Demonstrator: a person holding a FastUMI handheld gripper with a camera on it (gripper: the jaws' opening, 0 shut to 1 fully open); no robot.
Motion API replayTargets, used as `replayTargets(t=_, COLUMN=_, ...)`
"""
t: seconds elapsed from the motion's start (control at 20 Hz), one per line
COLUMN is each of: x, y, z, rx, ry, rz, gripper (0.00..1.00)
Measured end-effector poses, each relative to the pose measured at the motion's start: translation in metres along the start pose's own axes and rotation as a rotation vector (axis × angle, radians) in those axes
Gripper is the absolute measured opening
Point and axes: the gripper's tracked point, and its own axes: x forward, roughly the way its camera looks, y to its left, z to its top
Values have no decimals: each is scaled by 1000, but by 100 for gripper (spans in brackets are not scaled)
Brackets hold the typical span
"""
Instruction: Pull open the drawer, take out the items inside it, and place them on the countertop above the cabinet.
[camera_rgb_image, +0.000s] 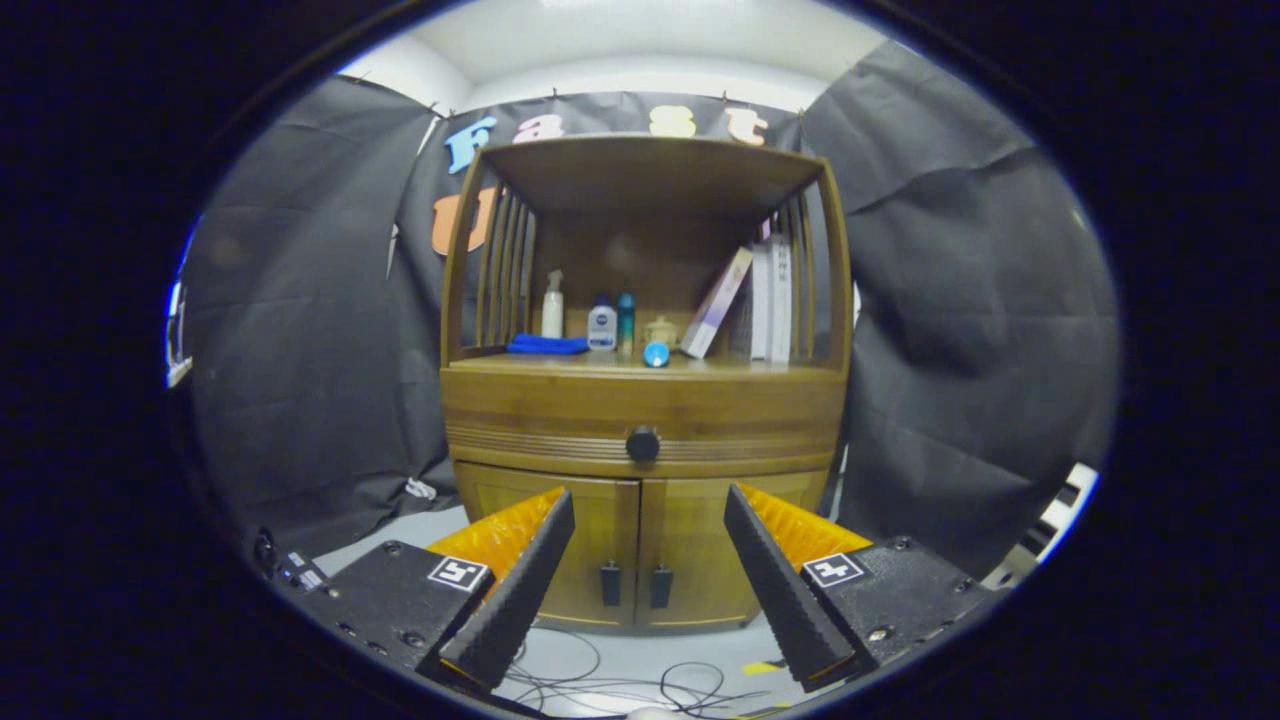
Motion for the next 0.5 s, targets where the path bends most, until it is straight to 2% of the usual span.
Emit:
replayTargets(t=0.3, x=-23, y=-5, z=21, rx=95, ry=-25, rz=31, gripper=99)
replayTargets(t=0.5, x=-29, y=-9, z=27, rx=103, ry=-13, rz=30, gripper=99)
